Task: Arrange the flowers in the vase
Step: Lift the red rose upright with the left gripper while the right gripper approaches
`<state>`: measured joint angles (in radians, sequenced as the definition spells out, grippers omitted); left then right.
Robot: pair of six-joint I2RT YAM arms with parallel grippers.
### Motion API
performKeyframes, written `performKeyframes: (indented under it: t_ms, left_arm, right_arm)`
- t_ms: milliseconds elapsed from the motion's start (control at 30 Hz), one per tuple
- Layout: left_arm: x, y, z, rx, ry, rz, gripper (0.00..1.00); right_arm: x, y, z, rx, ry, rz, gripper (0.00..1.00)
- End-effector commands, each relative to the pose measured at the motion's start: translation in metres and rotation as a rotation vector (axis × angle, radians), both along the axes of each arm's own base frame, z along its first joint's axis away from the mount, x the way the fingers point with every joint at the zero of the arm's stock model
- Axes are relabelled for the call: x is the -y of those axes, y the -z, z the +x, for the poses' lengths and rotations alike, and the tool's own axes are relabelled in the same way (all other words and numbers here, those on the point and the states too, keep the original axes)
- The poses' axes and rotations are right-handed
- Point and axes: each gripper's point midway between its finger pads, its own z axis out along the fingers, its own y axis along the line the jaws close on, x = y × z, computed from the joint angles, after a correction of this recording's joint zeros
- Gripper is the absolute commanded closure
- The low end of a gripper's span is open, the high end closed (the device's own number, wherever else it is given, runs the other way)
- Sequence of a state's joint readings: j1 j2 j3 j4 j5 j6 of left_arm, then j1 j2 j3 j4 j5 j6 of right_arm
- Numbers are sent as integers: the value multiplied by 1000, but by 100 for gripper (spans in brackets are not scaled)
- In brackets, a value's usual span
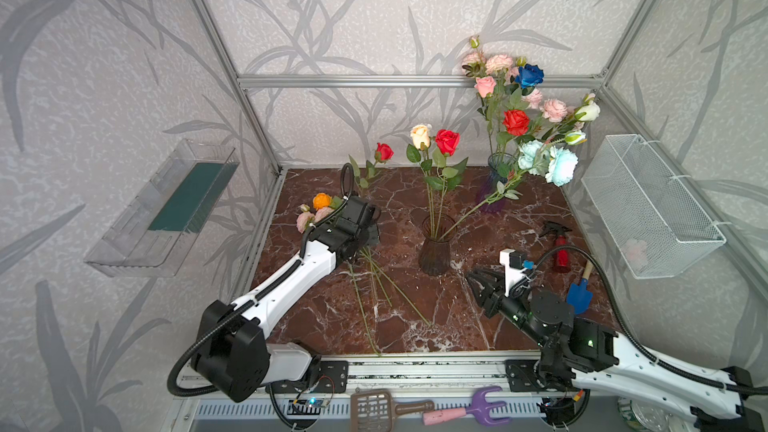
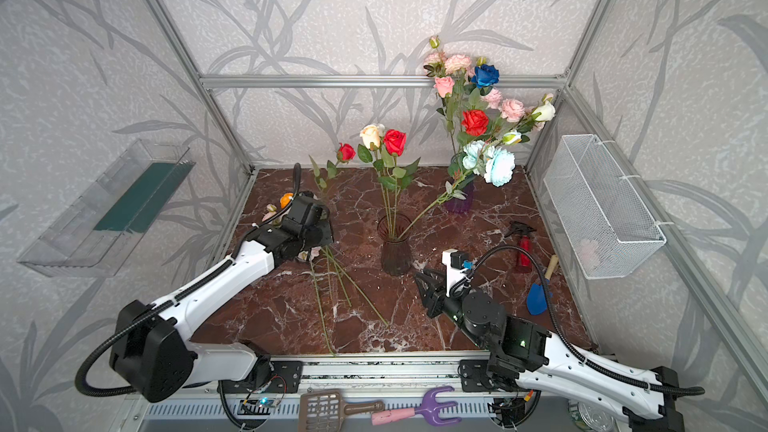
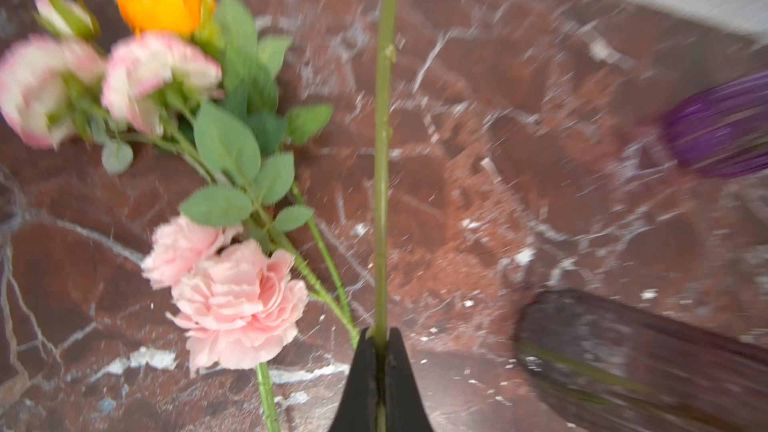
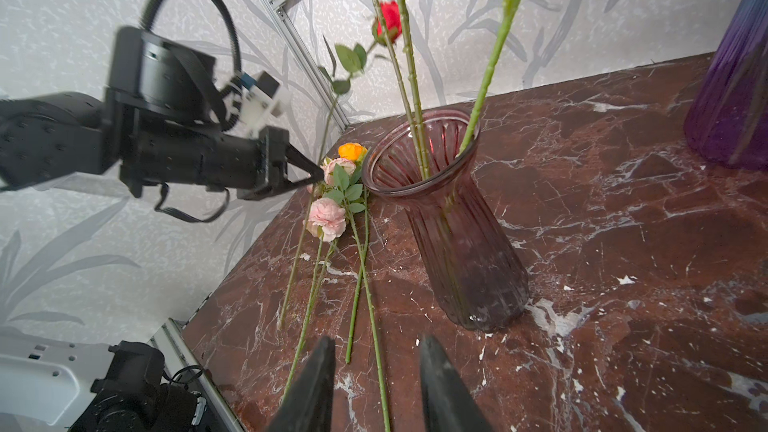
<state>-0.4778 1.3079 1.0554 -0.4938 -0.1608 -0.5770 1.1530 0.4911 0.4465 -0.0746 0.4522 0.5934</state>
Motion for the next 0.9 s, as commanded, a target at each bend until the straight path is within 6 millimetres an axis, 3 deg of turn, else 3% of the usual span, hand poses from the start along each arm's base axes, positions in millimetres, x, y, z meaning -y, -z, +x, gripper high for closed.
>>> performKeyframes:
  t_ms: [0,133,233,333,433,633,867]
  left_arm:
    - [0,-39,-6,81,44,-2,100]
    - [-2,-119,-9,364,60,-111,100]
    - [-6,-180,-23,618,72,-223,100]
    - [-8,-218,-34,761,98,-274,100]
    - [6,-225,-36,795,187,-288,100]
    - [38,-208,-43,810,356,-375,100]
    - [54,-208,-62,809,467,-468,100]
  right_arm:
    - [-1,-27,0,41,-2,34,64]
    - [0,-38,0,58,-2,17,64]
    - [1,-49,2,76,6,7,64]
    - [-1,-60,2,86,-1,-8,64]
    - [-2,-68,5,95,11,-21,64]
    - [-1,-80,9,113,37,-39,63]
    - [-4,-108,14,182,50,-61,59]
